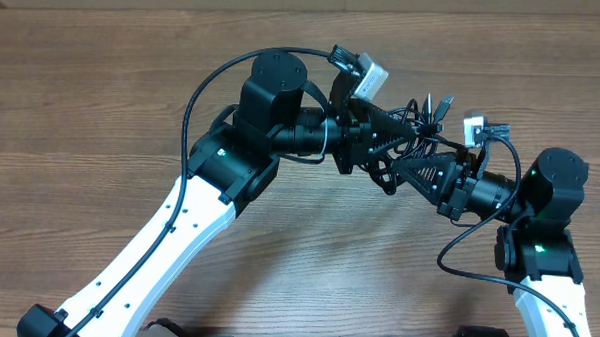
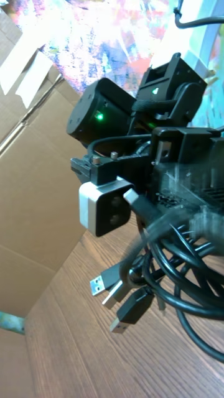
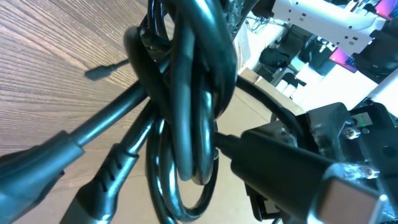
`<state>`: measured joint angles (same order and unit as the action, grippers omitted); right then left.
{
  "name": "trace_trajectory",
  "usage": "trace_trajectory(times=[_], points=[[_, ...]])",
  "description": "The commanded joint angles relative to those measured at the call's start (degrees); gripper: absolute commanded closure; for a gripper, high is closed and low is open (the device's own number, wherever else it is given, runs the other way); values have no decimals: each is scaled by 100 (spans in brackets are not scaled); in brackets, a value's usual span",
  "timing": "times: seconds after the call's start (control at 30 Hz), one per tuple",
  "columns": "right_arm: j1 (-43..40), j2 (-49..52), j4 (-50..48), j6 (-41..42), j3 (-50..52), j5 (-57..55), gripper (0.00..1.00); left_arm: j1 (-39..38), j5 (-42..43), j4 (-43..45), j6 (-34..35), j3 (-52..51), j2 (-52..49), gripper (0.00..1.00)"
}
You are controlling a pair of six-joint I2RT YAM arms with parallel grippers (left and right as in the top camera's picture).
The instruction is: Untangle cables
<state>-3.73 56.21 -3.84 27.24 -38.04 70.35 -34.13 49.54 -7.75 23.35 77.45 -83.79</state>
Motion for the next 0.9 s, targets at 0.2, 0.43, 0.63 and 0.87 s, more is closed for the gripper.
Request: trace_trajectory(times=[0.2, 0.43, 0.63, 0.87], points=[[-26, -15, -44, -546, -118, 492, 96, 389, 142, -166, 109, 146, 155, 0], [-28, -15, -96, -977, -118, 693, 96, 960, 155, -968, 76, 146, 160, 0], [-26, -15, -529, -914, -118, 750, 96, 1340, 1130, -1178, -911, 146, 162, 5], [-26, -15, -2199, 605, -118, 1399, 96, 1714, 2492, -1526, -2295, 146, 162, 14]])
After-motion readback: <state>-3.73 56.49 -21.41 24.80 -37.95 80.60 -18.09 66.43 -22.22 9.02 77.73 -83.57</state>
